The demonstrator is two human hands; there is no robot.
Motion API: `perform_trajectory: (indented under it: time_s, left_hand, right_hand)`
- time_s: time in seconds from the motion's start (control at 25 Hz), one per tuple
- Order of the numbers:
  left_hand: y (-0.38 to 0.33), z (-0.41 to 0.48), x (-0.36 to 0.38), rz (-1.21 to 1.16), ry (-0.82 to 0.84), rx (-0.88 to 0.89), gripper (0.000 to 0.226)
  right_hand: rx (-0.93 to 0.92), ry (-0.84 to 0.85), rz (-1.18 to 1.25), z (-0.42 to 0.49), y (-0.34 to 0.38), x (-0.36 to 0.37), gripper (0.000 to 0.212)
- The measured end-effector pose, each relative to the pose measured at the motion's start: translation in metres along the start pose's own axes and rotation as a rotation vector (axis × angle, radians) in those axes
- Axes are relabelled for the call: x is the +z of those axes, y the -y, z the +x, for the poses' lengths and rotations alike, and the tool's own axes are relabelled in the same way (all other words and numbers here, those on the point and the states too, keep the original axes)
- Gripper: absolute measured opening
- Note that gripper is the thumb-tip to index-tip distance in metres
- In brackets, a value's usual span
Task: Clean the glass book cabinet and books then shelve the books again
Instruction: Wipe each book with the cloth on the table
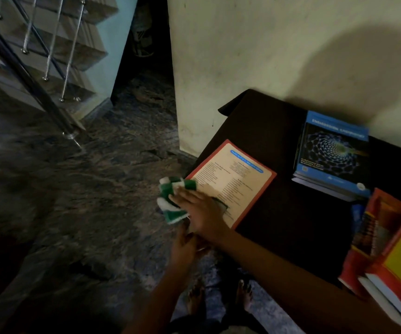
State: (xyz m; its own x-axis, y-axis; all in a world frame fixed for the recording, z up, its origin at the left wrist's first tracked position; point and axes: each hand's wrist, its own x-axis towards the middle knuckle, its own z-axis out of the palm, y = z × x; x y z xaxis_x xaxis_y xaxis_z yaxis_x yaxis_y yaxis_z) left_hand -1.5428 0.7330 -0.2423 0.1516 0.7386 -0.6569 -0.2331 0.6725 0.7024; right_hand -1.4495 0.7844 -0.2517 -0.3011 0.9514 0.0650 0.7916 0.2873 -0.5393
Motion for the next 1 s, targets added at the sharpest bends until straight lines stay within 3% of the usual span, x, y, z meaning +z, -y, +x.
perform_trajectory:
  time_s: [0.12,0.2,0.28,0.36,0.44,0.52,0.64,0.72,0.8,0.88,1.0]
  left_hand:
    - [-0.004,-0.002,0.002,0.006,-0.006,-0.040,0.025]
    - [-0.003,0.001,0.001,-0.016,0.014,-0.041,0.024]
    - [0.001,0.005,0.001,-0.079,0.034,-0.013,0.043]
    - [0.004,0.007,0.003,-0.108,0.040,0.020,0.045]
    - [0.002,0.007,0.007,-0.109,0.023,0.039,0.032]
    - [0.001,0.009,0.009,-0.137,0.006,0.047,0.024]
    - [0.001,0.015,0.005,-0.181,-0.015,-0.029,0.050]
    - [-0.003,0.017,0.004,-0.203,-0.063,-0.082,0.055]
    - [-0.009,0.015,0.006,-0.158,-0.051,-0.032,0.039]
    - [-0.018,0.010,0.012,-0.112,-0.017,0.041,0.023]
    - [-0.037,0.006,0.021,0.027,-0.002,0.193,0.021]
  right_hand:
    - [0.018,-0.109,0.173,-0.003,-0.008,-0.033,0.047]
    - [0.189,-0.258,0.124,-0.006,-0.050,-0.065,0.048]
    - [0.419,-0.350,0.123,-0.019,-0.099,-0.089,0.047]
    - [0.561,-0.333,0.134,-0.036,-0.110,-0.086,0.040]
    - [0.421,-0.348,-0.068,-0.054,-0.095,-0.056,0.043]
    - [0.201,-0.378,-0.079,-0.074,-0.064,-0.027,0.044]
    - [0.042,-0.292,0.026,-0.099,-0.021,-0.003,0.042]
    - [0.051,-0.275,0.161,-0.104,-0.003,-0.010,0.041]
    - [0.145,-0.311,0.291,-0.106,0.003,-0.033,0.046]
    - [0.247,-0.391,0.327,-0.109,-0.002,-0.064,0.048]
    - [0.263,-0.418,0.228,-0.117,-0.009,-0.116,0.061]
